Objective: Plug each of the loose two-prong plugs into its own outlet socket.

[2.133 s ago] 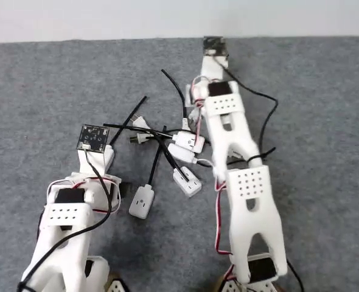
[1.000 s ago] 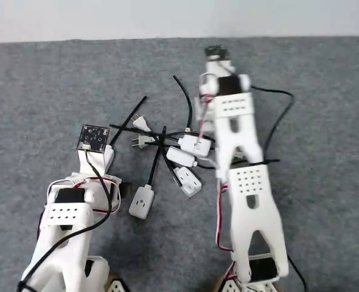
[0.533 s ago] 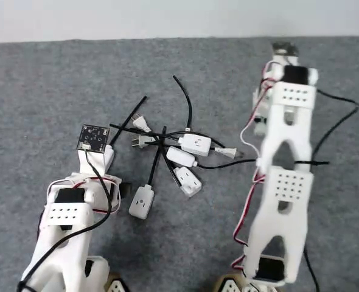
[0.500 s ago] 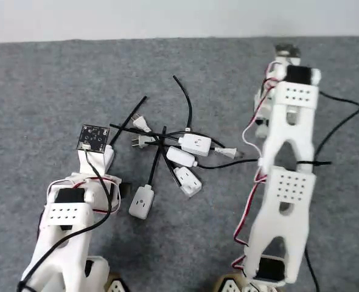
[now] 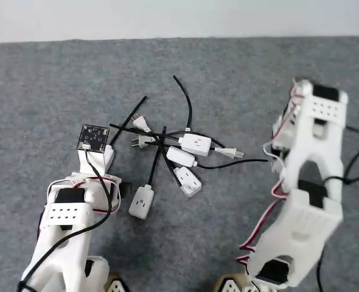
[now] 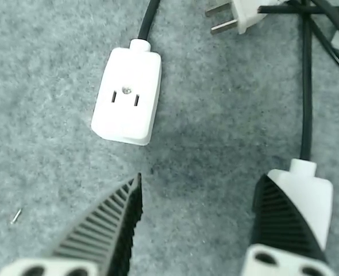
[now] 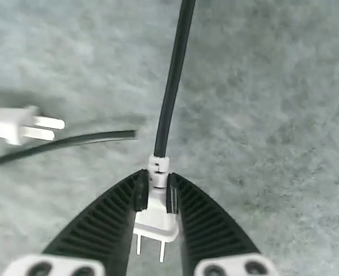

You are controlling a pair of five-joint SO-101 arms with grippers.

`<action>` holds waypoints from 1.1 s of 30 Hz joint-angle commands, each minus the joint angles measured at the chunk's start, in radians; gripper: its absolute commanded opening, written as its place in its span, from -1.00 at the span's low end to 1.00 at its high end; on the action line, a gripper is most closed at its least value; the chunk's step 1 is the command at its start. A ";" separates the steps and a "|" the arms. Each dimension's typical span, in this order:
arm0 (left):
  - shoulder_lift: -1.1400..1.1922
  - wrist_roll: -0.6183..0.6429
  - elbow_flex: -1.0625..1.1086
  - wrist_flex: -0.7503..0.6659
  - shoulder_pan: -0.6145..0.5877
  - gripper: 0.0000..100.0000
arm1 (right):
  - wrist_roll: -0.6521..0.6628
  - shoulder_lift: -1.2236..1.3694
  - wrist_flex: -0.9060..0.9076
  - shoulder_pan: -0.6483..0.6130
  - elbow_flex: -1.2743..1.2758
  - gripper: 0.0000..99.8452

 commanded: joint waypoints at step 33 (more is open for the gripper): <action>-0.005 -0.005 -0.015 -0.025 0.002 -0.41 | 0.146 -0.360 -0.390 0.084 0.603 -0.88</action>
